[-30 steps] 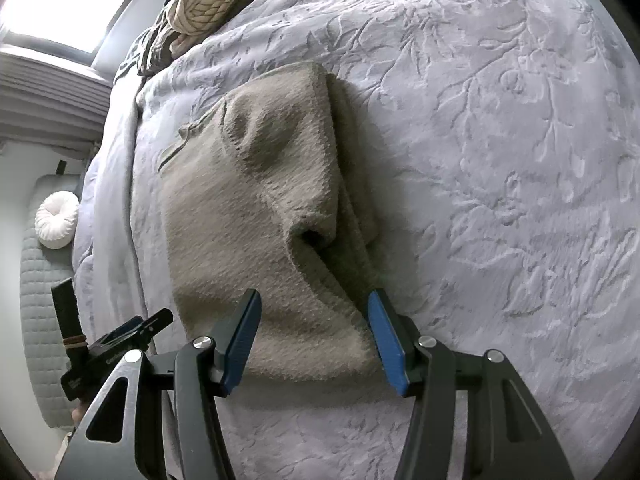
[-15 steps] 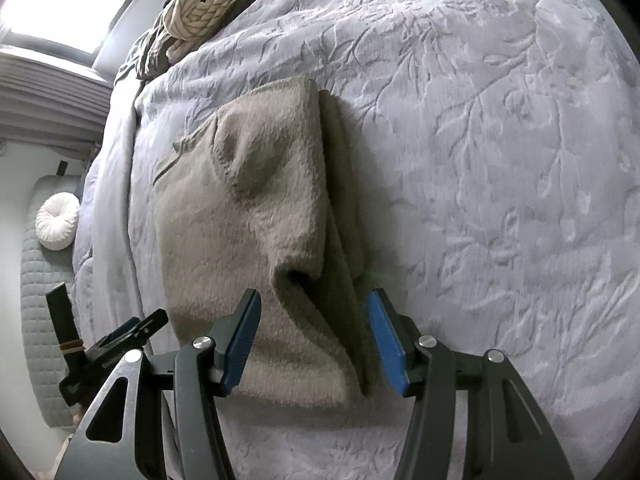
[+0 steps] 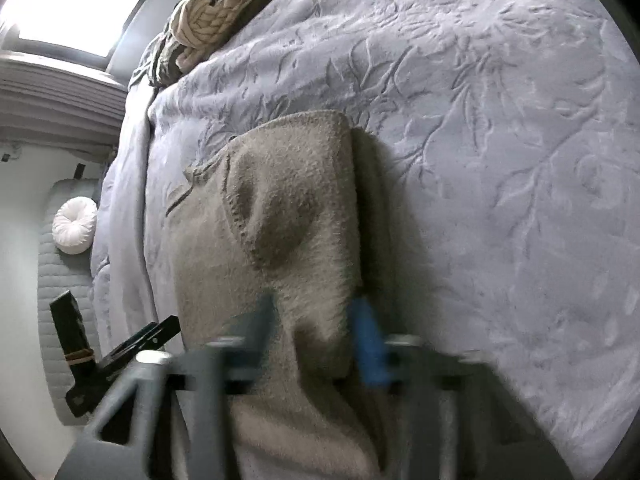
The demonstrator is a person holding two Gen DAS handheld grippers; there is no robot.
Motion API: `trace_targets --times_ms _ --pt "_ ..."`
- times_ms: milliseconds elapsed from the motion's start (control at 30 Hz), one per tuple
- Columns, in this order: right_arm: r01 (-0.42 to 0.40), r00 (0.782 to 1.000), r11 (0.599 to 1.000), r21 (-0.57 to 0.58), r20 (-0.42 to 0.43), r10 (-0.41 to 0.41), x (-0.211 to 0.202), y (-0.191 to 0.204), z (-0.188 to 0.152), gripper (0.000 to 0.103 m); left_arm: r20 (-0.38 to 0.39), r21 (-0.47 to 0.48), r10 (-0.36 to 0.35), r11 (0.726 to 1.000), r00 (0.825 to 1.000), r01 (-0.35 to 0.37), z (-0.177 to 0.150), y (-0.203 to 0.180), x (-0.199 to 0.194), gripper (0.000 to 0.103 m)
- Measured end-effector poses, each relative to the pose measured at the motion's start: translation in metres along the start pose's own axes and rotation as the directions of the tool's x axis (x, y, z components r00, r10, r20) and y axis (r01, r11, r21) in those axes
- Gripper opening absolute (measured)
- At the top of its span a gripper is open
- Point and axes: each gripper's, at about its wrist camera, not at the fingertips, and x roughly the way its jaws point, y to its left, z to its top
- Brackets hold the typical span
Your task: Fold small clothes
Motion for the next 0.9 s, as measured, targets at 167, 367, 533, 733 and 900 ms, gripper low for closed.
trace_targets --times_ms 167,367,533,733,900 --pt "0.085 0.996 0.992 -0.097 -0.002 -0.085 -0.002 0.004 -0.001 0.008 -0.001 0.0 -0.028 1.0 1.0 0.028 0.01 -0.005 0.002 0.103" --pt "0.088 0.995 0.994 -0.061 -0.049 -0.091 0.009 -0.013 0.0 0.008 -0.02 0.006 -0.036 0.999 0.999 0.036 0.019 -0.012 0.015 0.103" --pt "0.084 0.994 0.995 -0.045 -0.066 -0.087 -0.002 -0.016 0.003 0.013 -0.026 0.023 -0.031 0.999 0.999 0.032 0.019 -0.024 0.017 0.103" --pt "0.062 0.996 0.998 -0.022 -0.06 -0.063 -0.013 -0.027 0.01 0.05 -0.035 0.014 -0.035 0.999 0.999 0.036 0.02 -0.026 0.019 0.103" --pt "-0.019 0.997 1.0 -0.004 -0.078 0.018 -0.007 -0.028 0.013 0.052 -0.039 0.019 -0.038 0.999 0.998 0.039 0.02 -0.026 0.021 0.103"
